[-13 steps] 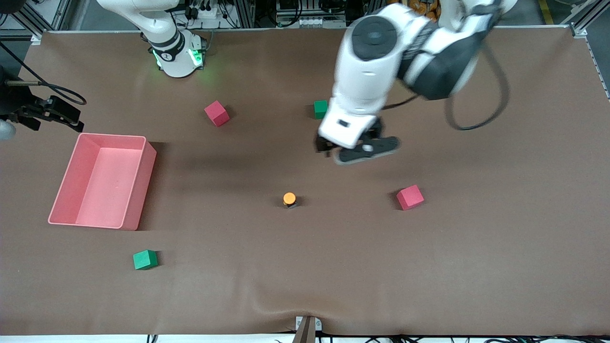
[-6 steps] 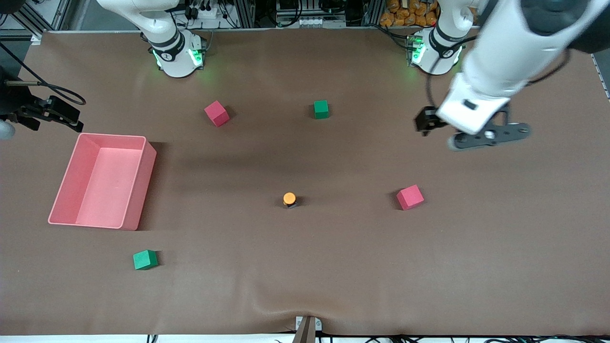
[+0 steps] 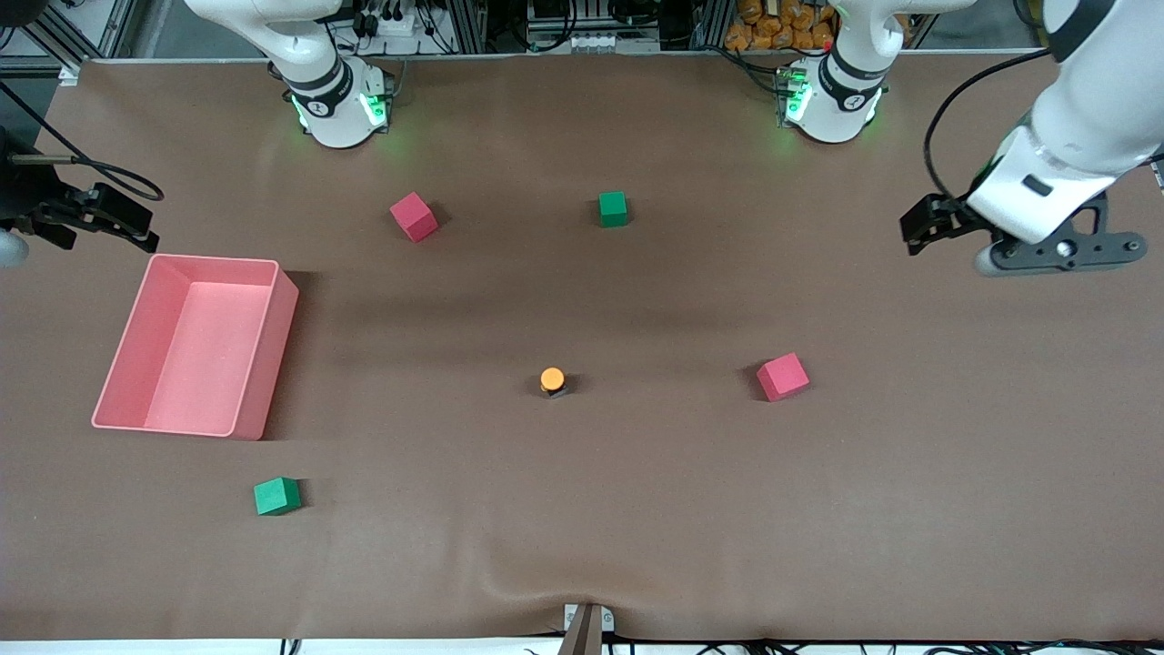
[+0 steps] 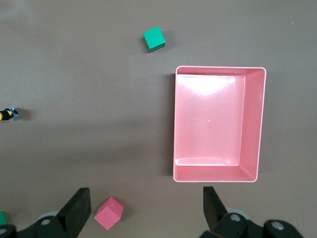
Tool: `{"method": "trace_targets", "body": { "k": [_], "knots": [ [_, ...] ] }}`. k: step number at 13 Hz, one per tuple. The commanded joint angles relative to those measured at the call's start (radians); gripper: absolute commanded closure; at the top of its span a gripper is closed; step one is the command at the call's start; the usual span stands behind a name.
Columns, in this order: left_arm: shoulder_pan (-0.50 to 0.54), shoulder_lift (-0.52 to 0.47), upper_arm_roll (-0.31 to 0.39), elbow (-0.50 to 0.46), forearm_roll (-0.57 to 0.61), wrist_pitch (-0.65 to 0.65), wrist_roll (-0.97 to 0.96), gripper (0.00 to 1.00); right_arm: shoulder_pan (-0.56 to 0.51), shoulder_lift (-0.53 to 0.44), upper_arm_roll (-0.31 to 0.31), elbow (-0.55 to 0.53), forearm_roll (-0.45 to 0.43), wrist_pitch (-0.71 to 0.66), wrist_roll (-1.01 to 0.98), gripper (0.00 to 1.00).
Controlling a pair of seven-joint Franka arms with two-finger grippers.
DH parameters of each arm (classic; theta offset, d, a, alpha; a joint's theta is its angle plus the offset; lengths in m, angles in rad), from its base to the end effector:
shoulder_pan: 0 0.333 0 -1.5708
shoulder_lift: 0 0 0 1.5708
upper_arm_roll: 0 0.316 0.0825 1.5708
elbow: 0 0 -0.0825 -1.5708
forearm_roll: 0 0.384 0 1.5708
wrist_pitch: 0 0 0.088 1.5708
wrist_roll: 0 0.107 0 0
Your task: Place and upright button with both arms
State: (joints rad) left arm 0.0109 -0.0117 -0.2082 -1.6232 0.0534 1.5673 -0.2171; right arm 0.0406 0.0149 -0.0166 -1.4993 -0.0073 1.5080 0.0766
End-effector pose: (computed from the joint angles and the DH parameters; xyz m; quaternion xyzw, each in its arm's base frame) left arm 0.5394 -0.1027 0.6060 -0.9993 -0.0094 0.0160 0.0319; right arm 0.5531 0.0125 0.6443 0.9996 -0.0265 -0.0029 0.0039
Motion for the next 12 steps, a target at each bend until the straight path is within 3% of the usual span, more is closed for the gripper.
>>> {"method": "trace_targets", "body": {
  "k": [1,6,12],
  "knots": [
    [0.089,-0.097,-0.011,-0.099,-0.049,0.037,0.051,0.0,-0.007,0.01,0.004,0.021,-0.005,-0.017,-0.006,0.0],
    [0.09,-0.082,-0.002,-0.012,-0.035,0.001,0.124,0.0,-0.008,0.01,0.004,0.021,-0.005,-0.018,-0.006,0.0],
    [0.09,-0.083,0.0,-0.001,-0.036,-0.018,0.125,0.0,-0.008,0.01,0.004,0.021,-0.005,-0.017,-0.006,0.0]
  ]
}}
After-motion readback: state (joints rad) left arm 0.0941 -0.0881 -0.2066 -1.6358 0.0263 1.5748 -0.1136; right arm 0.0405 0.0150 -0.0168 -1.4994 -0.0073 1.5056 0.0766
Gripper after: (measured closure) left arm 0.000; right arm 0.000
